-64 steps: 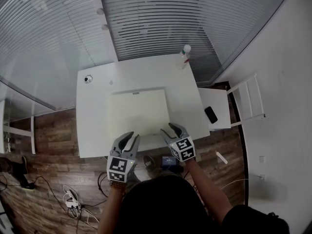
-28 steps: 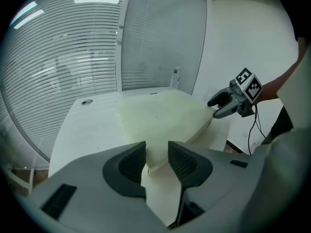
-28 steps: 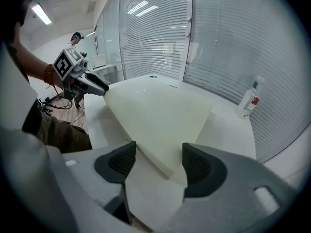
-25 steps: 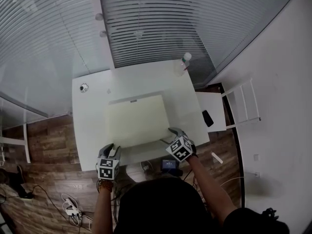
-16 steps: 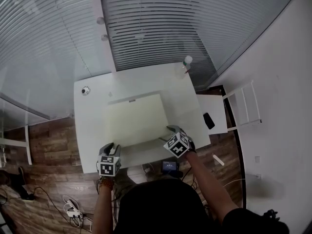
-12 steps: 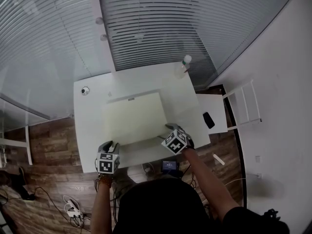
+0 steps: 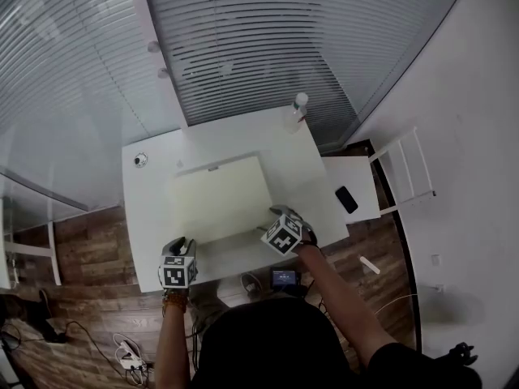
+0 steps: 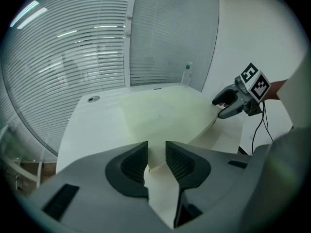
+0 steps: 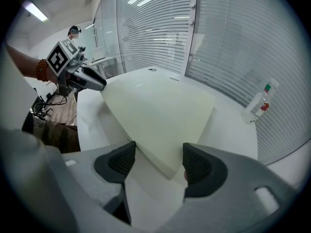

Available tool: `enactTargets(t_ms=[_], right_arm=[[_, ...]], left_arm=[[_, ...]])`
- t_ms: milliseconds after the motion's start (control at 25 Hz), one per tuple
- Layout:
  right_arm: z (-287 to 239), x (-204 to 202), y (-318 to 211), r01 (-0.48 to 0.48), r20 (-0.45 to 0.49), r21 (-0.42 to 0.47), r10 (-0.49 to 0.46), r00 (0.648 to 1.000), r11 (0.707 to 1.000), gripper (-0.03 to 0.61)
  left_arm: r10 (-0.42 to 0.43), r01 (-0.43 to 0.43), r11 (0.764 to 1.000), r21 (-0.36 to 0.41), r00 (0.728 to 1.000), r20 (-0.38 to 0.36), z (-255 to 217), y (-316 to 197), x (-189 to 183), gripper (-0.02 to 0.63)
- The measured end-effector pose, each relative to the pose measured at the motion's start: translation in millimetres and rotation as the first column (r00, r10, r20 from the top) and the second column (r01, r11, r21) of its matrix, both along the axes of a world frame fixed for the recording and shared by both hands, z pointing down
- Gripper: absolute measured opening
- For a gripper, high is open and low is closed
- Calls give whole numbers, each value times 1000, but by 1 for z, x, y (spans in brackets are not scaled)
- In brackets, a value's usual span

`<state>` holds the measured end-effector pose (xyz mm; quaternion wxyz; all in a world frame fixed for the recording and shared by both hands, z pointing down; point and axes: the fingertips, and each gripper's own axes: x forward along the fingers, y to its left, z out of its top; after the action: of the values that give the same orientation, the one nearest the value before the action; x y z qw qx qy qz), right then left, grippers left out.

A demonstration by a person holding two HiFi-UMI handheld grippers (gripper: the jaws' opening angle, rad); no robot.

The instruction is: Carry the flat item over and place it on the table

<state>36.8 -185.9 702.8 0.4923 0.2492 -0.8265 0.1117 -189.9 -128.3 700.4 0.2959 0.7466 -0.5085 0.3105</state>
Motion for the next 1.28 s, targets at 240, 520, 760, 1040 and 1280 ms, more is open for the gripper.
enactTargets(t_ms=[240, 520, 760, 1040, 1280], right_arm=[[-1, 2, 1, -11, 9, 21, 11, 1000, 1000, 304], [1, 3, 5, -14, 13, 25, 14, 1000, 1000, 298], [0, 4, 5, -18, 24, 35, 17, 1000, 999, 296], [0, 1, 3, -21, 23, 36, 20, 1000, 999, 296], [0, 2, 4, -25, 33, 47, 24, 999, 999, 295]], left_arm=[[-32, 32, 999, 17, 999, -4, -1, 0, 2, 124], [-33, 33, 999, 14, 999, 1, 2, 2, 2, 123], [-25, 25, 999, 28, 1000, 18, 1, 2, 1, 123], [-14, 14, 1000, 22, 1000, 6, 4, 0, -2, 123], [-10, 11, 999, 35, 1000, -12, 2, 2, -3, 120]])
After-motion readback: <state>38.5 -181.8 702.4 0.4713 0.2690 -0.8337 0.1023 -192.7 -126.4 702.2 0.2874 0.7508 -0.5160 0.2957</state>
